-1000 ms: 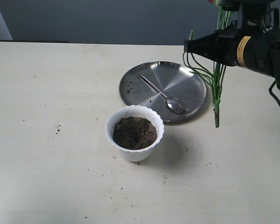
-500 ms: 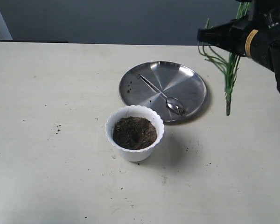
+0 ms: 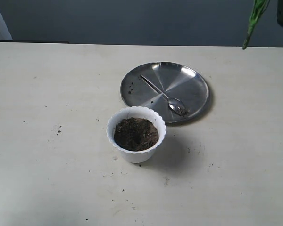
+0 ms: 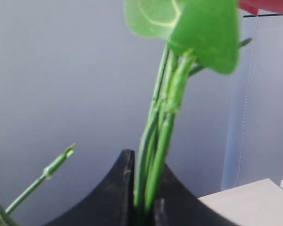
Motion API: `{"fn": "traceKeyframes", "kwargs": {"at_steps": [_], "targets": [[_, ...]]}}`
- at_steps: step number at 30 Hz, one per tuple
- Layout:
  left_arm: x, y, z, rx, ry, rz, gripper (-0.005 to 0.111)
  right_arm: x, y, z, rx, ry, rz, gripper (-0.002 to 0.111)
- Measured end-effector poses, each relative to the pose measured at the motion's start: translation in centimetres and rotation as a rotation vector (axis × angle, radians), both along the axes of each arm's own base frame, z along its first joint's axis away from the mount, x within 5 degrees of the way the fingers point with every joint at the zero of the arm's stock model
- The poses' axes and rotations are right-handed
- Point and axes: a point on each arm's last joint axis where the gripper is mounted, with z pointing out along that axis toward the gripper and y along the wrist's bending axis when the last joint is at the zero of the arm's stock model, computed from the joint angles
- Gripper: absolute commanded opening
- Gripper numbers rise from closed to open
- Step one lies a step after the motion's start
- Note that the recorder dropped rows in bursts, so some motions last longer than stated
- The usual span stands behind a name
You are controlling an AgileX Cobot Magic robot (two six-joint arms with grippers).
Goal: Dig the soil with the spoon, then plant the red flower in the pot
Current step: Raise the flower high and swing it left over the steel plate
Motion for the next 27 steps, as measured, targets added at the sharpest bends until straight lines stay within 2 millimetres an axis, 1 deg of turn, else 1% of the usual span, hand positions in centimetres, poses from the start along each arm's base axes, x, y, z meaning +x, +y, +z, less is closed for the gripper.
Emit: {"fn": "traceKeyframes", "kwargs": {"at_steps": [2,5,9,11,12,16,17,19,21,24,27], "targets": [[0.0,0.0,0.0,0.0,0.0,0.0,0.0,0.2,0.1,0.0,0.018,-0.007,-0.009,-0.001],[0.0,0.0,0.0,0.0,0.0,0.0,0.0,0.6,-0.1,-0.6,-0.035,0.002,-0.059,-0.001],[0.0,0.0,0.0,0.0,0.0,0.0,0.0,1.4,0.2,-2.1,-0.242,0.066,-0.08,-0.001],[0.0,0.0,0.0,0.0,0.0,0.0,0.0,1.7,0.5,-2.8,-0.271,0.085,-0.082,-0.001],[0.0,0.0,0.0,0.0,0.0,0.0,0.0,1.9,0.5,-3.1,-0.249,0.086,-0.086,-0.001],[0.0,0.0,0.0,0.0,0.0,0.0,0.0,2.0,1.1,-3.4,-0.054,0.072,-0.041,-0.001],[0.0,0.0,0.0,0.0,0.0,0.0,0.0,2.2,1.4,-3.4,-0.026,0.071,-0.027,-0.001],[0.0,0.0,0.0,0.0,0.0,0.0,0.0,2.5,2.0,-3.6,-0.037,0.071,-0.022,-0.001],[0.0,0.0,0.0,0.0,0.0,0.0,0.0,2.9,2.6,-3.7,-0.14,0.078,-0.035,-0.001],[0.0,0.0,0.0,0.0,0.0,0.0,0.0,3.8,3.4,-3.4,-0.39,0.109,-0.028,-0.001],[0.0,0.0,0.0,0.0,0.0,0.0,0.0,4.5,3.9,-2.9,-0.585,0.136,-0.027,-0.001]]}}
